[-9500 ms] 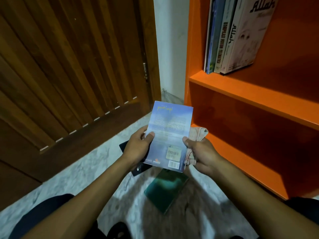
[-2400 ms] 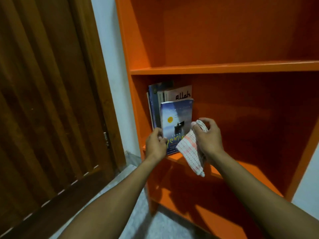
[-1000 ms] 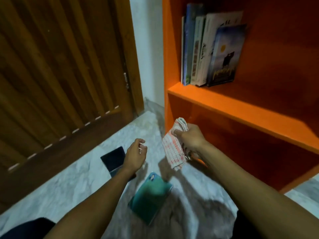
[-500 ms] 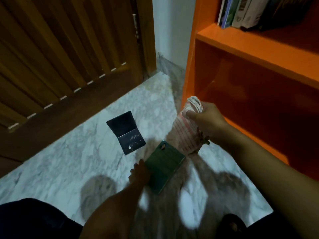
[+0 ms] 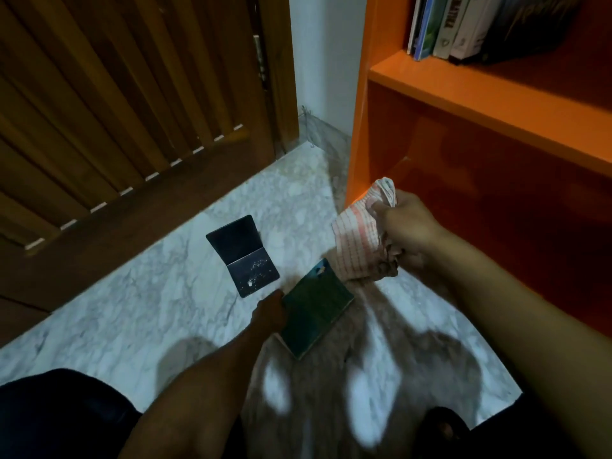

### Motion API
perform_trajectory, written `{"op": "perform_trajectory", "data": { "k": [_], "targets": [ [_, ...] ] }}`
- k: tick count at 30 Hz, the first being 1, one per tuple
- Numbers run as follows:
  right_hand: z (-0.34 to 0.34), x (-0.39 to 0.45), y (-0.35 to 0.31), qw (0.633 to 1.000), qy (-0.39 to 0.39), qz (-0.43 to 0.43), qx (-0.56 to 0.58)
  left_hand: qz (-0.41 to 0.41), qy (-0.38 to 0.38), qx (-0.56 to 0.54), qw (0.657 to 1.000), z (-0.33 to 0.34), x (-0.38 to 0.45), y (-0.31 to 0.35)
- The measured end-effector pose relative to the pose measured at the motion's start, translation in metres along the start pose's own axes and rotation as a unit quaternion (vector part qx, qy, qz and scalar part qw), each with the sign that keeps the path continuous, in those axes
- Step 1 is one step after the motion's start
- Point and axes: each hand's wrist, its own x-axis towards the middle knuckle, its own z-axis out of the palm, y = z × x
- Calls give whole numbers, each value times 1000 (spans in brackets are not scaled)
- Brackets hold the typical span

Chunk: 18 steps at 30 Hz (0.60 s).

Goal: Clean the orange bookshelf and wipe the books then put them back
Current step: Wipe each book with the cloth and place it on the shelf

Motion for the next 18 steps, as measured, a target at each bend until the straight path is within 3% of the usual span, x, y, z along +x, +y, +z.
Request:
{"op": "perform_trajectory", "data": {
  "k": [7,12,16,18],
  "targets": [
    [0,-6,5,998,46,33,11,23,41,-171,984,-104,-31,48],
    [13,-37,-1,989,106,71,69,30,43,-343,938,-159,-78,84],
    [26,-52,-10,971,62,88,213,58,19,-440,896,-170,-117,103],
    [31,-57,-16,960,22,75,269,76,35,-427,900,-166,-125,107]
  ]
}}
